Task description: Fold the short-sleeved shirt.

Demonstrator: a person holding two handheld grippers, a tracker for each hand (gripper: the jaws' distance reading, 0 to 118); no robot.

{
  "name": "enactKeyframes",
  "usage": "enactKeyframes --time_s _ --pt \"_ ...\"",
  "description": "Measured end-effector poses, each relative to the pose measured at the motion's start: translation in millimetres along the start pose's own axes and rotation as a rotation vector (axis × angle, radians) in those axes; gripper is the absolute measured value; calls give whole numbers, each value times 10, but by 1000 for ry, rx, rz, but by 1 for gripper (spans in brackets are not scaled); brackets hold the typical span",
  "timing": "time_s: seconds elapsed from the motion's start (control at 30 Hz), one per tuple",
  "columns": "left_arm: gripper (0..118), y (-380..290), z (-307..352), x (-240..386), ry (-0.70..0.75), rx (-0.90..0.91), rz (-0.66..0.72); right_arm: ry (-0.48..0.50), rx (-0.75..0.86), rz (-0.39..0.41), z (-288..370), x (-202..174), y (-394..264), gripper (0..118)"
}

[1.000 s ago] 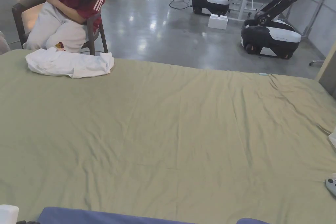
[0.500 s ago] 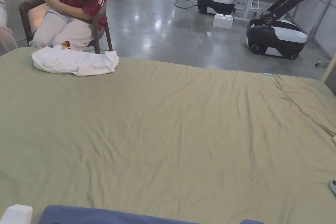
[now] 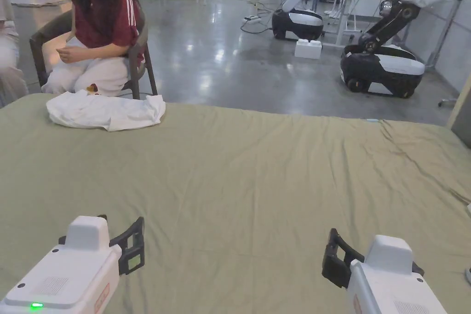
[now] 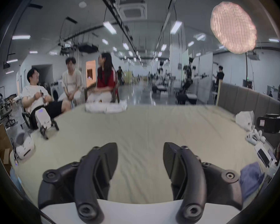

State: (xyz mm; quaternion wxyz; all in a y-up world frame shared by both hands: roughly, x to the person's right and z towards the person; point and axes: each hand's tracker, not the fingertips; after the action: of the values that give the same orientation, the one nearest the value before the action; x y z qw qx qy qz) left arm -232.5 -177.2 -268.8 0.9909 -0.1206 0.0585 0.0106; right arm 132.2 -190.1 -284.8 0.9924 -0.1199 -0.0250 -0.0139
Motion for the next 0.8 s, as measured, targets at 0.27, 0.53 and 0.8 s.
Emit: enactKeyframes --time_s 0.27,0.53,0.8 --pt "0 212 2 156 28 174 -71 -10 168 25 -53 -238 279 1" --pt "0 190 19 -114 44 137 -76 -11 216 45 22 -280 359 0" --pt "0 -288 2 -1091 -52 -286 48 27 148 81 -10 -315 263 0"
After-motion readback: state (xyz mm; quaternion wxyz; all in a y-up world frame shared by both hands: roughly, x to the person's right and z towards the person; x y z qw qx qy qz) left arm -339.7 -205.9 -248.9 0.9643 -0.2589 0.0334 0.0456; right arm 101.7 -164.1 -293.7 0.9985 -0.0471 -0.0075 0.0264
